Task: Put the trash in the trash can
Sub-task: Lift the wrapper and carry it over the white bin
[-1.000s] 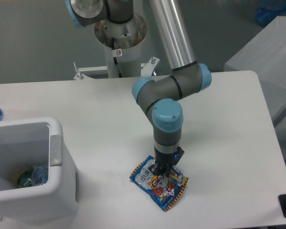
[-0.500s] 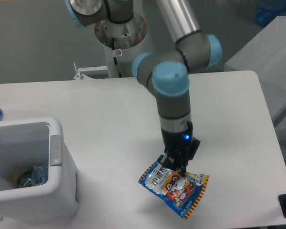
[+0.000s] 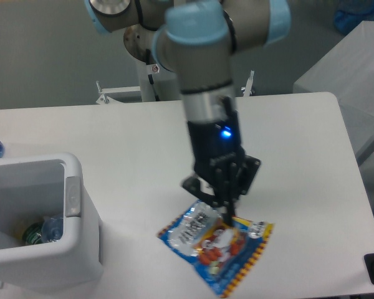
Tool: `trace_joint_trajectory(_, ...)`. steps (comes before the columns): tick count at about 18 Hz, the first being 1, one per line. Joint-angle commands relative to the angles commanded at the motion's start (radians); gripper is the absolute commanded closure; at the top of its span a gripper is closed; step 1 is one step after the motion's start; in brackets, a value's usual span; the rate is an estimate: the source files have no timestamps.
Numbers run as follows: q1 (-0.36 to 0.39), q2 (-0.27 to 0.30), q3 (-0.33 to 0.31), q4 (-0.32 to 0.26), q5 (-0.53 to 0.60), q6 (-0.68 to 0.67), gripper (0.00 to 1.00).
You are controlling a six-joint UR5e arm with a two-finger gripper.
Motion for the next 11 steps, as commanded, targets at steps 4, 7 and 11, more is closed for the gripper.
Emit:
trace_joint_trajectory(4, -0.118, 0.040, -0.021, -0.002, 0.003, 0.113, 0.96)
trace_joint_trajectory(7, -0.209, 0.040, -0.031, -0.002, 0.008, 0.183, 0.96)
trace_joint_trajectory(11, -0.276, 0.020, -0.035, 0.000, 0.008, 0.244, 0.96)
